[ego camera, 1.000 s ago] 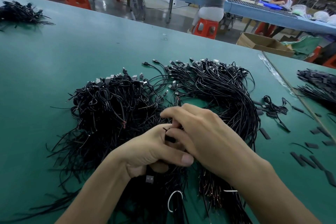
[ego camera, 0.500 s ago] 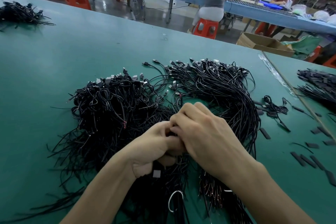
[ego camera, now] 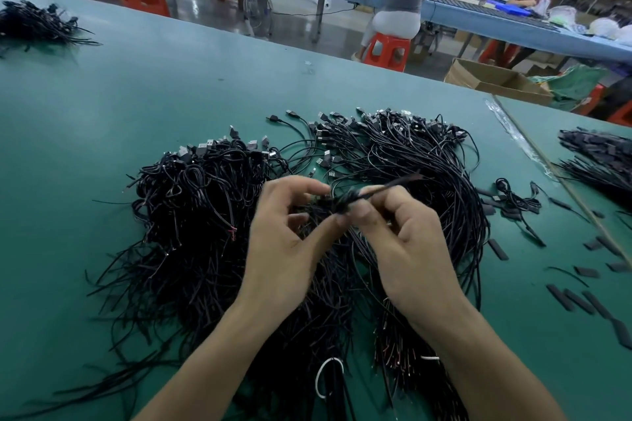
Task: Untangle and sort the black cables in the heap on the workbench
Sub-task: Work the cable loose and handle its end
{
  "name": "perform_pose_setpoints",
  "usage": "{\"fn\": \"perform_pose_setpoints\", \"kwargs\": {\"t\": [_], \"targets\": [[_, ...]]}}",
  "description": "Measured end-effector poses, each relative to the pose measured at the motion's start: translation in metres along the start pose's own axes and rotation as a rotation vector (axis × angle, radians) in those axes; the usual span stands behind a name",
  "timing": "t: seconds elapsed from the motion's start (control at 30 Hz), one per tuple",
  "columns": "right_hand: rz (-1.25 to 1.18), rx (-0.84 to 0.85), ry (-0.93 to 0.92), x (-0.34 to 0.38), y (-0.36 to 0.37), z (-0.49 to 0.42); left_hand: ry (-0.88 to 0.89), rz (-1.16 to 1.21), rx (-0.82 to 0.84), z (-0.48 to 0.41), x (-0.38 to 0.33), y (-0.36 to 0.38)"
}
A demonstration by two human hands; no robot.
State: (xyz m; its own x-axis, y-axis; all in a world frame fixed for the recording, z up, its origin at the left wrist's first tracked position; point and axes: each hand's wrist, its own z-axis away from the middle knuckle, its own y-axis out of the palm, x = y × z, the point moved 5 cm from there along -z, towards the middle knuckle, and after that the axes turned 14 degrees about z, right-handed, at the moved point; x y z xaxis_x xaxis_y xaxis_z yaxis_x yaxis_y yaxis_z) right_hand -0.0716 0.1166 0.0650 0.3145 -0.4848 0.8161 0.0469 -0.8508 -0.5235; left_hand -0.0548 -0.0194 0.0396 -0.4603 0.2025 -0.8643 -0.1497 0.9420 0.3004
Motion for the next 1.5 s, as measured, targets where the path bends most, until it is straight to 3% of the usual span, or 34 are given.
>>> {"fn": "perform_pose_setpoints", "kwargs": {"t": [0.17, 0.27, 0.4, 0.5, 0.67, 0.77, 0.87, 1.0, 1.07, 1.17, 1.27, 1.4, 1.5], "targets": [[-0.012, 0.128, -0.005, 0.002, 0.018, 0.008, -0.054, 0.005, -0.095, -0.007, 0.012, -0.018], [-0.014, 0.136, 0.007, 0.000, 0.020, 0.008, -0.160, 0.153, -0.025, -0.005, 0.014, -0.011], [0.166, 0.117, -0.043, -0.001, 0.011, 0.004, -0.080, 0.199, 0.132, -0.004, 0.001, -0.002], [0.191, 0.064, -0.026, -0.006, 0.001, -0.004, 0.034, -0.020, 0.258, 0.001, -0.002, 0.004], [0.209, -0.102, -0.040, -0.008, -0.013, -0.008, 0.261, -0.387, 0.227, 0.005, -0.001, 0.005], [0.140, -0.137, -0.023, -0.010, -0.012, -0.008, 0.251, -0.456, 0.314, 0.008, 0.010, 0.010], [0.119, -0.102, -0.054, -0.004, -0.010, -0.007, 0.038, -0.326, 0.350, 0.010, 0.020, 0.010], [0.111, 0.043, -0.117, 0.003, -0.002, 0.003, -0.234, 0.066, 0.274, 0.000, 0.021, 0.001], [0.176, 0.088, -0.106, 0.001, 0.003, 0.006, -0.220, 0.207, 0.223, -0.007, 0.014, -0.008], [0.198, 0.143, -0.050, -0.007, 0.006, 0.003, -0.152, 0.256, 0.313, -0.006, 0.002, -0.008], [0.209, 0.067, -0.014, -0.012, -0.002, -0.004, -0.201, 0.135, 0.386, 0.000, 0.007, -0.004], [0.233, -0.128, -0.031, -0.009, -0.019, -0.010, -0.106, -0.288, 0.334, 0.002, 0.009, 0.000], [0.205, -0.272, -0.074, -0.005, -0.026, -0.009, -0.164, -0.337, 0.330, 0.004, 0.015, 0.004]]}}
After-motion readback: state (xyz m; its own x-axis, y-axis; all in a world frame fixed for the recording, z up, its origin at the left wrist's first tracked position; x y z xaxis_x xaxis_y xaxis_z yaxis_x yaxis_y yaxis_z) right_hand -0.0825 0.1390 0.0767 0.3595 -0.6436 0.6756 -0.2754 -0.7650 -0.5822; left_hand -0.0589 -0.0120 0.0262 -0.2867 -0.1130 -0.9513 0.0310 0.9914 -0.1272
